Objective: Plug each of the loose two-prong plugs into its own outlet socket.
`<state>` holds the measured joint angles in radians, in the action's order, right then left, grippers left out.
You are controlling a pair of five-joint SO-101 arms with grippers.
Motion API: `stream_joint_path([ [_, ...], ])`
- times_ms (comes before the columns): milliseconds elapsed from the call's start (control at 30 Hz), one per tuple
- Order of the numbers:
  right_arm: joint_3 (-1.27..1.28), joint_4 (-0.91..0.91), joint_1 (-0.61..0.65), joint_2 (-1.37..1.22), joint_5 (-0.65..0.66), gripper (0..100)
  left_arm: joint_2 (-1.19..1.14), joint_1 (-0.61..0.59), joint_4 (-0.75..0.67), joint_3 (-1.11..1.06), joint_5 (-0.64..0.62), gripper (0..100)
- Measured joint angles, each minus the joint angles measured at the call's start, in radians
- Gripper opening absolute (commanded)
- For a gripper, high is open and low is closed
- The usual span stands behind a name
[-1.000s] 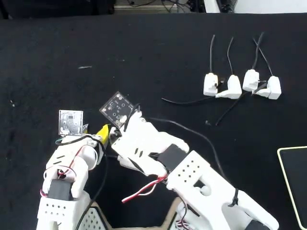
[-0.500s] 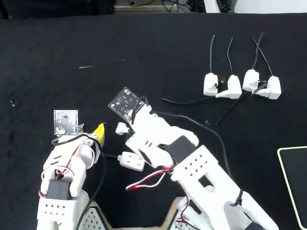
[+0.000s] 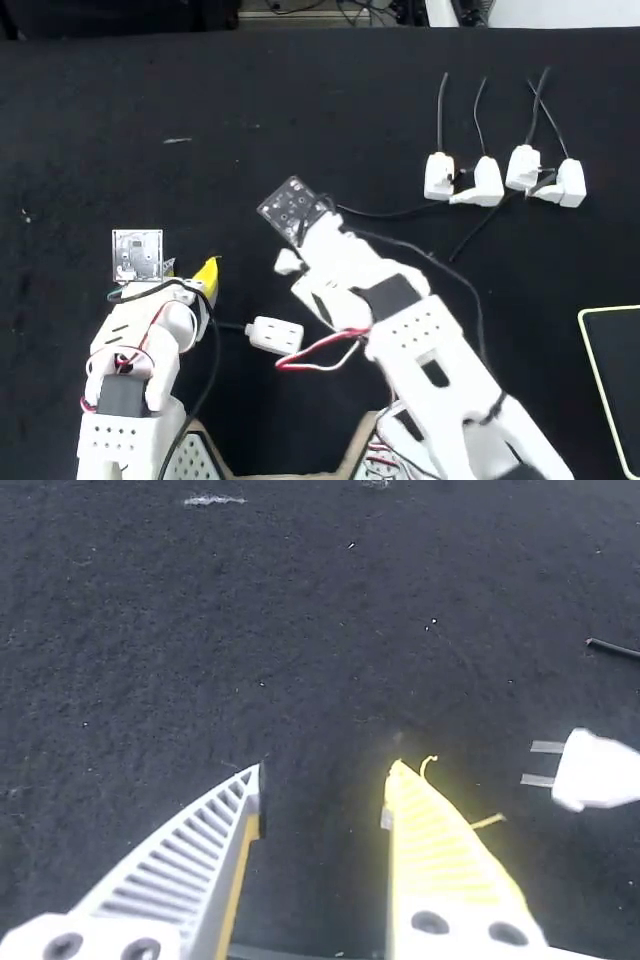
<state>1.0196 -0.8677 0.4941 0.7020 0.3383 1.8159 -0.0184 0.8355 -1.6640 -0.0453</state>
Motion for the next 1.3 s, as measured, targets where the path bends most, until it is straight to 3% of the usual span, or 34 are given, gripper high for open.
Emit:
stream_joint_path([
  [233, -0.049, 0.025, 0.000, -0.247, 0.000, 1.2, 0.000, 0.000, 0.000, 0.000, 0.000, 21],
  [400, -0.147, 0.000, 0.000, -0.362, 0.000, 11.3, 0.000, 0.000, 0.000, 0.000, 0.000, 21],
  [767, -0.362, -0.006, 0.002, -0.661, 0.000, 10.3, 0.000, 0.000, 0.000, 0.000, 0.000, 21],
  [1200, -0.413, -0.104, 0.086, -0.692, 0.089, 10.7, 0.000, 0.000, 0.000, 0.000, 0.000, 21],
  [1300, -0.425, -0.104, 0.094, -0.700, 0.097, 15.3, 0.000, 0.000, 0.000, 0.000, 0.000, 21],
])
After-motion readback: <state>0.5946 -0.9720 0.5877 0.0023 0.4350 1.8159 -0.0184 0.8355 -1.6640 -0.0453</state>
